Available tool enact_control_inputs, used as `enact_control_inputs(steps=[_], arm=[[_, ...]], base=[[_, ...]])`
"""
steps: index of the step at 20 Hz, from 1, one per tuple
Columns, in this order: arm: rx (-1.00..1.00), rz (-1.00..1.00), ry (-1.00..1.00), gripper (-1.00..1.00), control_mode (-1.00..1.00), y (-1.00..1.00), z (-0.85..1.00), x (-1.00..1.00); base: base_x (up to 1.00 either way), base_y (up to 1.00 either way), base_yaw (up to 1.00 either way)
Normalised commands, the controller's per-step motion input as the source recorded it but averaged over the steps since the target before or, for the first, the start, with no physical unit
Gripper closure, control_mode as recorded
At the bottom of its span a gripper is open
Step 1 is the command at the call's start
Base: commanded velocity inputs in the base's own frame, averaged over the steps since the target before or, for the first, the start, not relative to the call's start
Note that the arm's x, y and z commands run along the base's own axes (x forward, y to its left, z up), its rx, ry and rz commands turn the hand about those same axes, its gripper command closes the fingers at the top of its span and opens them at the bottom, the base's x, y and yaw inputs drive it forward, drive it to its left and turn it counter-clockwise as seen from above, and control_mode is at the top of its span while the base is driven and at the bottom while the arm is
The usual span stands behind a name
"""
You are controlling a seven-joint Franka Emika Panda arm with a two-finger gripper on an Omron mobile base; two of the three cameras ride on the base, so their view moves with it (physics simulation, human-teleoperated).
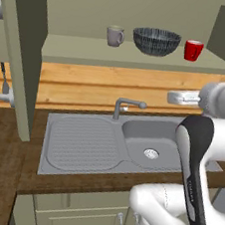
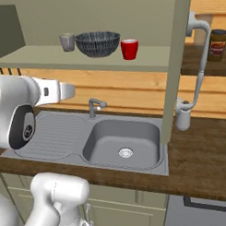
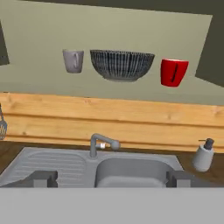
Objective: Gather all objects into one cabinet and sort the glasses and bowls to opposite sides.
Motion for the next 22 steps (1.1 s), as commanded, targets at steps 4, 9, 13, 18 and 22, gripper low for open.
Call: enact_control_inputs(steps=[4, 9, 13, 18, 22], arm=[[0.0, 0.0, -0.18, -1.0, -1.0, 0.0, 0.41, -0.58], [0.0, 0.0, -0.04, -1.0, 1.0, 0.0, 0.04, -0.07], [0.0, 0.0, 0.0, -1.0, 1.0, 0.0, 0.0, 0.0], [0.0, 0.0, 0.0, -1.0, 1.0, 0.0, 0.0, 0.0], [0.0, 0.0, 0.0, -1.0, 1.0, 0.0, 0.0, 0.0]], base=[[0.0, 0.0, 0.0], [-0.09, 0.0, 0.0], [-0.91, 0.0, 0.0], [-1.0, 0.12, 0.22], [-0.99, 0.11, 0.64]])
